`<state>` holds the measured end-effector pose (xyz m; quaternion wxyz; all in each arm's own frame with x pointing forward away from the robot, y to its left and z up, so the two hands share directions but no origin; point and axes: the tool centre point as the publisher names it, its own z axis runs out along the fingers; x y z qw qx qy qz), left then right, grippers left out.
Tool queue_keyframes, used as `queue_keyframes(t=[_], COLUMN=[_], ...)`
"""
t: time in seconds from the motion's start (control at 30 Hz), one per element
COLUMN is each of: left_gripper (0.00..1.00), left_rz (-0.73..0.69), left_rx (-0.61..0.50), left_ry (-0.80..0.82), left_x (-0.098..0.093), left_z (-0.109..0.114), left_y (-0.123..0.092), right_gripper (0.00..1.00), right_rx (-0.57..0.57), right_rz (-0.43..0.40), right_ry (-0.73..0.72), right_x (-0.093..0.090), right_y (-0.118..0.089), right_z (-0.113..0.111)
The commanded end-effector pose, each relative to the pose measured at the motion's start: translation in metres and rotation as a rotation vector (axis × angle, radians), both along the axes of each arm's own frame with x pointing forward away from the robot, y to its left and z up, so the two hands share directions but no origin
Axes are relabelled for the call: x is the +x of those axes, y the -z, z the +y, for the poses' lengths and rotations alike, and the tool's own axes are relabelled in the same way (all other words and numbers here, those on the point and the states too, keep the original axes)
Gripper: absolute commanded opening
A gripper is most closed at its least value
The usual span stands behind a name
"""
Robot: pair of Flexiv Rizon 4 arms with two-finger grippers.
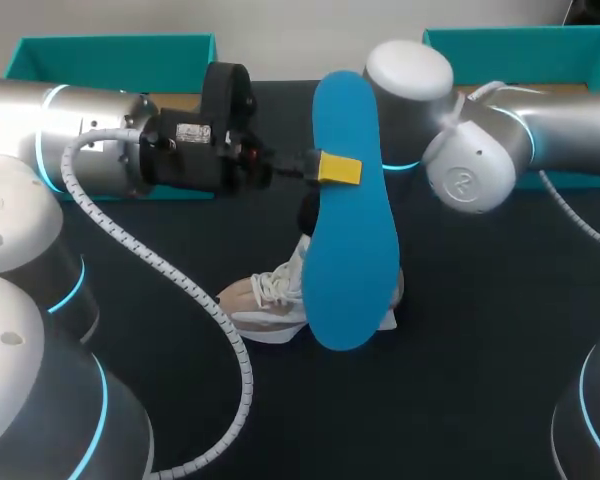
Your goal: Take the shoe out of the shoebox, open the shoe tongue, remove and reinsert the insole, then place the shoe into the shoebox
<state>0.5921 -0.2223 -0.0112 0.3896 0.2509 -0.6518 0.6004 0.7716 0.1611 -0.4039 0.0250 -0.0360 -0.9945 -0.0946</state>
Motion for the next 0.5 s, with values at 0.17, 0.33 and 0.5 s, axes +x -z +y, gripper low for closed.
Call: queue_keyframes(t=[0.17, 0.33, 0.5], left_gripper=[0.00, 0.00, 0.00], left_rz=[0.000, 0.000, 0.000], left_rx=[-0.002, -0.002, -0.002], left_ry=[-0.002, -0.002, -0.002], left_x=[-0.002, -0.002, -0.002], left_z=[0.000, 0.000, 0.000], left_y=[0.001, 0.001, 0.001], right_gripper=[0.00, 0.00, 0.00], right_rx=[-0.002, 0.006, 0.024], right_rz=[0.009, 0.017, 0.034], right_ry=[0.038, 0.121, 0.273], right_x=[-0.007, -0.011, -0.017], right_y=[0.005, -0.001, -0.022], right_z=[0.000, -0.006, -0.014])
